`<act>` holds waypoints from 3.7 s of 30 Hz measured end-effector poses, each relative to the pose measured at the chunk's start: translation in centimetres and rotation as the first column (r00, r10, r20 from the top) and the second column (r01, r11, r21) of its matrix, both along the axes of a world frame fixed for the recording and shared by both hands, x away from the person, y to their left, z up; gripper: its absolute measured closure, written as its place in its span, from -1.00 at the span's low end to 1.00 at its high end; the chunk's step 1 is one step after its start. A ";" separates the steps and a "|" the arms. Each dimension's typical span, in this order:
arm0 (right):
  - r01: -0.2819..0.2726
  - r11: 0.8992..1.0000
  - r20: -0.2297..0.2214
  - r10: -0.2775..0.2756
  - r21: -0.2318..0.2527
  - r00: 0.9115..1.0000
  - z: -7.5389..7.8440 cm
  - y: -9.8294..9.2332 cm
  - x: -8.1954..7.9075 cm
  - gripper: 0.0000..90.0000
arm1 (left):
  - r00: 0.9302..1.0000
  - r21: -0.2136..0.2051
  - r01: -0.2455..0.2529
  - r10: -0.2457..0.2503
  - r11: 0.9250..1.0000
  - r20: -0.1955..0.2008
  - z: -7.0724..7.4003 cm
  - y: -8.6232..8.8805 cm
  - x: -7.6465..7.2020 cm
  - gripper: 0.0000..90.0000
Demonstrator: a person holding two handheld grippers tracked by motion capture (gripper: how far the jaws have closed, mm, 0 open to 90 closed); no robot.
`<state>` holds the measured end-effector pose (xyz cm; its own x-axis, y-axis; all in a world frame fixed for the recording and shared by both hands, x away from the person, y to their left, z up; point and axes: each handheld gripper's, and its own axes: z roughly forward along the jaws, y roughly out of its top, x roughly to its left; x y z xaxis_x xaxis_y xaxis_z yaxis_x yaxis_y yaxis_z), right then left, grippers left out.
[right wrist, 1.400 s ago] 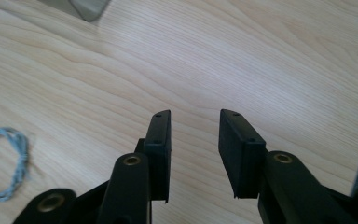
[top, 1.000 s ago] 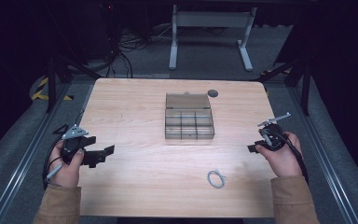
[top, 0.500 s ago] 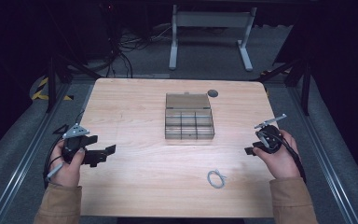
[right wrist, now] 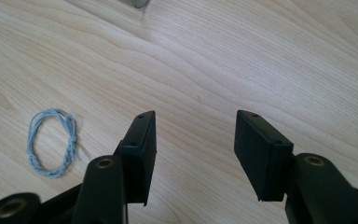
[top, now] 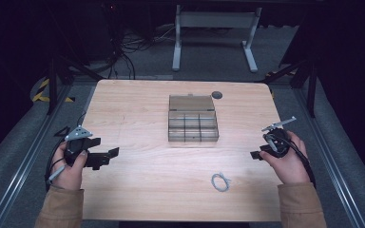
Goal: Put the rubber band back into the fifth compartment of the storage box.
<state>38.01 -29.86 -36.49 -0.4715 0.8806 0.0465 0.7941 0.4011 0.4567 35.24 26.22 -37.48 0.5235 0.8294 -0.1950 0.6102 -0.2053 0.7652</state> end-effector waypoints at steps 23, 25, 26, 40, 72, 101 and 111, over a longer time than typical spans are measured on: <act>-0.165 0.986 0.024 0.165 -0.002 0.986 0.7 3.3 -1.2 -0.08 | 1.000 -0.002 0.005 -0.005 1.000 -0.001 0.1 -0.1 -0.1 -0.64; -0.165 0.986 0.024 0.165 0.005 0.986 0.6 3.6 -1.3 -0.13 | 1.000 -0.001 0.005 -0.005 1.000 -0.001 0.1 -0.1 -0.1 -0.64; -0.166 0.986 0.018 0.165 0.012 0.986 0.5 3.8 -1.4 -0.15 | 1.000 -0.001 0.005 -0.005 1.000 -0.001 0.1 -0.1 -0.1 -0.64; -0.250 0.968 0.025 0.250 0.012 0.968 -0.2 5.8 -1.5 -0.32 | 1.000 0.002 0.010 -0.010 1.000 -0.002 0.1 -0.2 -0.1 -0.64; -0.367 0.929 -0.132 0.357 -0.053 0.925 -3.0 9.4 -1.3 0.17 | 1.000 0.001 0.015 -0.015 1.000 -0.006 0.1 -0.3 -0.1 -0.64; -0.383 0.923 -0.215 0.366 -0.039 0.905 -5.5 11.1 -0.8 0.41 | 1.000 0.003 0.017 -0.017 1.000 -0.008 0.1 -0.3 -0.1 -0.64; -0.370 0.925 -0.236 0.342 -0.087 0.909 -5.7 11.1 -0.8 0.51 | 1.000 0.001 0.016 -0.016 1.000 -0.007 0.1 -0.3 -0.1 -0.64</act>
<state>37.19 -18.79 -42.18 -0.7462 0.6609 0.0800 0.6599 0.7186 0.2195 35.12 25.92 -37.34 0.5355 0.8210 -0.1977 0.6122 -0.2162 0.7606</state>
